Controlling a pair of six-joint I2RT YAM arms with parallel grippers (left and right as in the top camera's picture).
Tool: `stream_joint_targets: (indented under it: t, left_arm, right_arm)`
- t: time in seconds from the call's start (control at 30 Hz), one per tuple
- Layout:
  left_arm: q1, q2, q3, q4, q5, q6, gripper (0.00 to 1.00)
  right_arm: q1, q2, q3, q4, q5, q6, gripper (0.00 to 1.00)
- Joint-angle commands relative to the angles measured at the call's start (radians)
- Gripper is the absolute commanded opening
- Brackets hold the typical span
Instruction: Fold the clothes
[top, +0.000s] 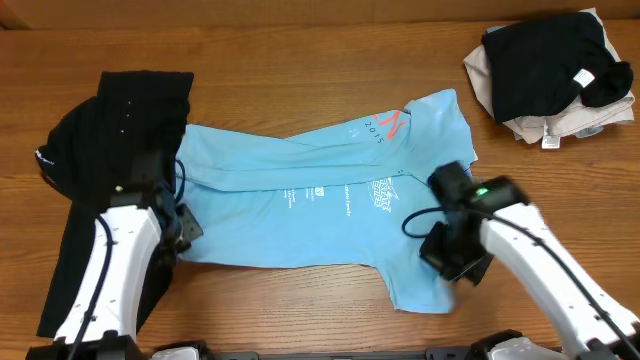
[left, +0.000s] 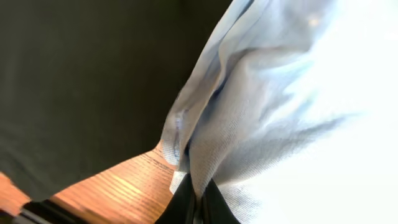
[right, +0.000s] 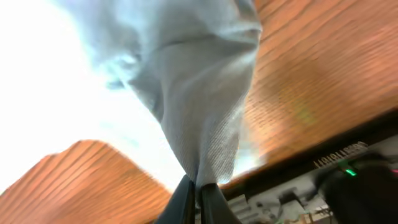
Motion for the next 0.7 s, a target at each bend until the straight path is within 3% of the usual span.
stream_joint_targets:
  t: [0.0,0.1,0.27,0.67]
  left_arm:
    - [0.007,0.002,0.076,-0.042,-0.015,0.074,0.04]
    - [0.007,0.002,0.087,-0.056,-0.030,0.071,0.04]
    - [0.007,0.002,0.087,-0.042,-0.042,0.068,0.04]
    - [0.007,0.003,0.087,0.179,-0.063,0.060,0.04]
  right_arm:
    - [-0.055,-0.040,0.104,-0.078,0.042,-0.096,0.04]
    - [-0.106,-0.070,0.161,-0.128,0.041,-0.151,0.04]
    - [-0.146,-0.087,0.182,-0.063,0.049,-0.216,0.04]
    - [-0.312,-0.044,0.182,0.390,0.051,-0.297,0.04]
